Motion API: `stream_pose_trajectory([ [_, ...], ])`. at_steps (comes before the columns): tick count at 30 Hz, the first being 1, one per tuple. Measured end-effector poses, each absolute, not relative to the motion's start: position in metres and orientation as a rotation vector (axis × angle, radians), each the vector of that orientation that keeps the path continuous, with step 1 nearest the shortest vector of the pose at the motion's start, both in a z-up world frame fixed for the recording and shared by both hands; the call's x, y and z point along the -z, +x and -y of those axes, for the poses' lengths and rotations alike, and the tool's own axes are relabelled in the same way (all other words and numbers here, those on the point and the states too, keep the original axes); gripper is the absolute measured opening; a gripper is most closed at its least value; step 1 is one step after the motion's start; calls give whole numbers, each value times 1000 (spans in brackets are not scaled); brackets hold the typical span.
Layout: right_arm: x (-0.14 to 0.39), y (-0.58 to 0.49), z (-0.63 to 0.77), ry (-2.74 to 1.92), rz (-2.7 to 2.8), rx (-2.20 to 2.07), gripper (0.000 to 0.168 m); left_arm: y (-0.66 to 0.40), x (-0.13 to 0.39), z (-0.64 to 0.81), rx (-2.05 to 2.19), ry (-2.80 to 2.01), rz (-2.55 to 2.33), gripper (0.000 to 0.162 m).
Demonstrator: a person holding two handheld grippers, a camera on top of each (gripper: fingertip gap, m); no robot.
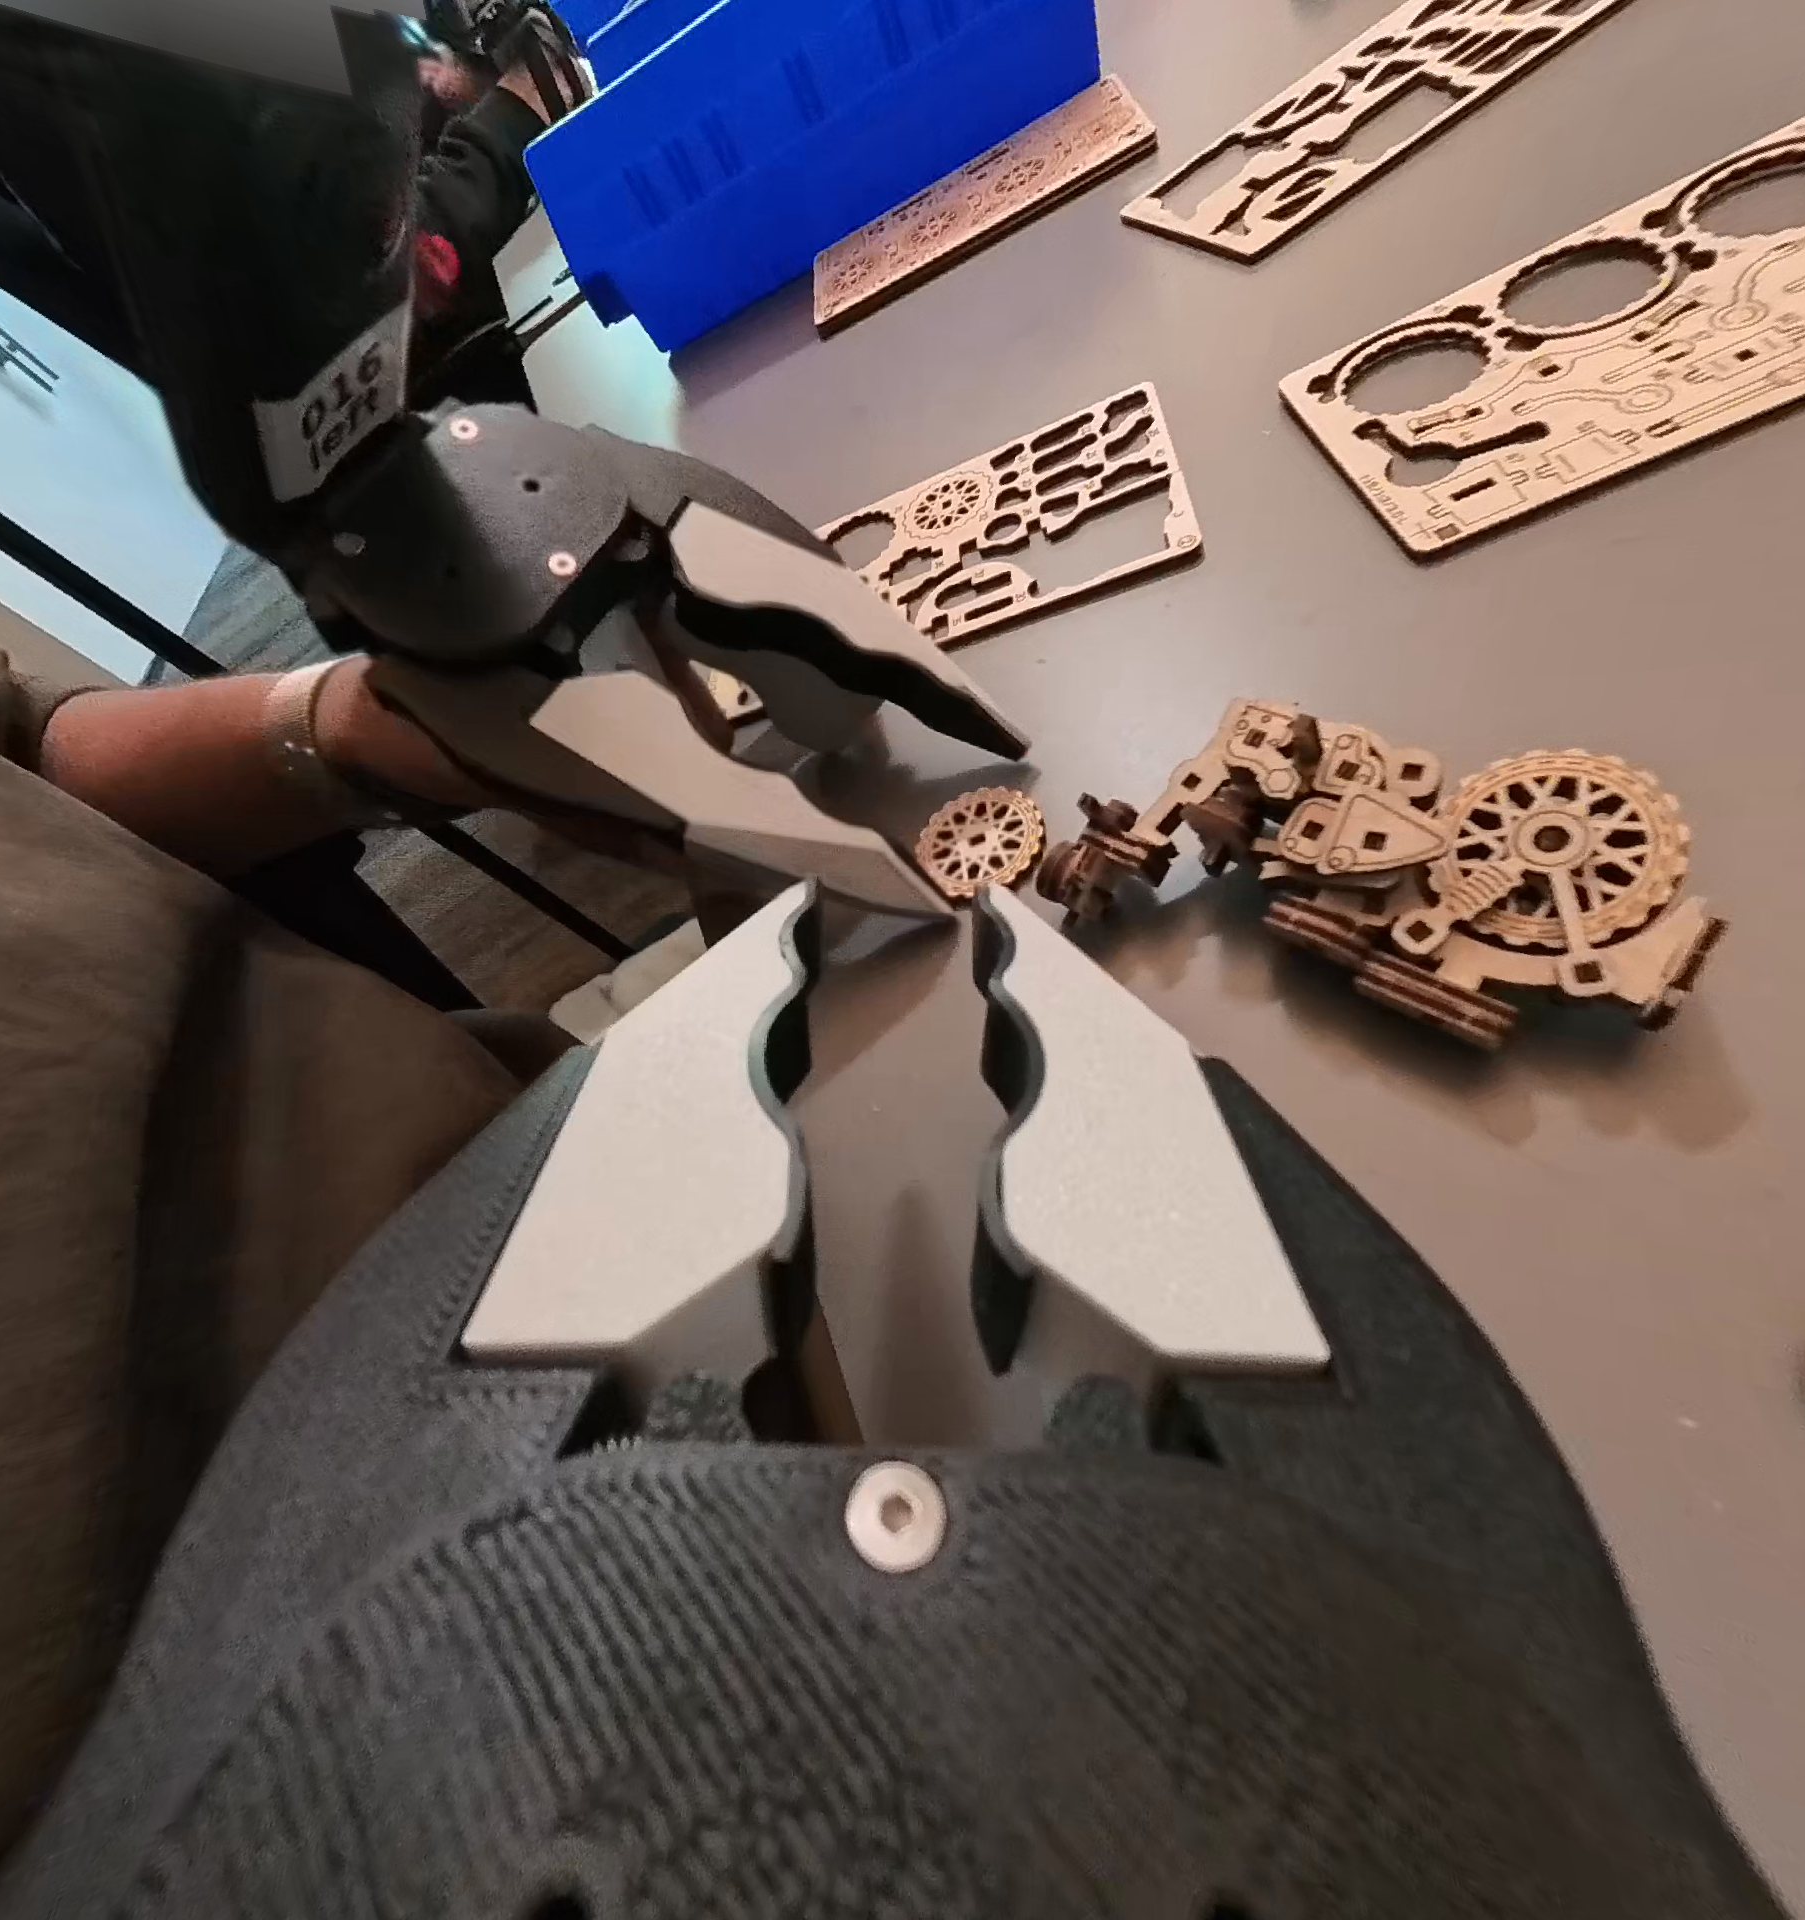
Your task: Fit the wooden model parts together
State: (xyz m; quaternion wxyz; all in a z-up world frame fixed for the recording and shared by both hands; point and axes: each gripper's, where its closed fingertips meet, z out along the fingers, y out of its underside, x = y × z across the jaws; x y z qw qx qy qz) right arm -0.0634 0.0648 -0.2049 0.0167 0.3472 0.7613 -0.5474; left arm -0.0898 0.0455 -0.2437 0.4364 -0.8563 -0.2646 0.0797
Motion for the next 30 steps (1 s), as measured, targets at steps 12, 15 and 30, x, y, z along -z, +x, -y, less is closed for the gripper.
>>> stream_pose_trajectory([
  [12, 203, -64, -67, 1091, -2348, 1716, 27, -82, 246, -52, -256, -2171, 578, 31],
  [15, 202, -64, -68, 1093, -2350, 1717, 28, -82, 245, -51, -255, -2167, 574, 31],
  [30, 203, -69, -72, 1126, -2337, 1726, 28, -89, 230, -47, -239, -2062, 621, 31],
])
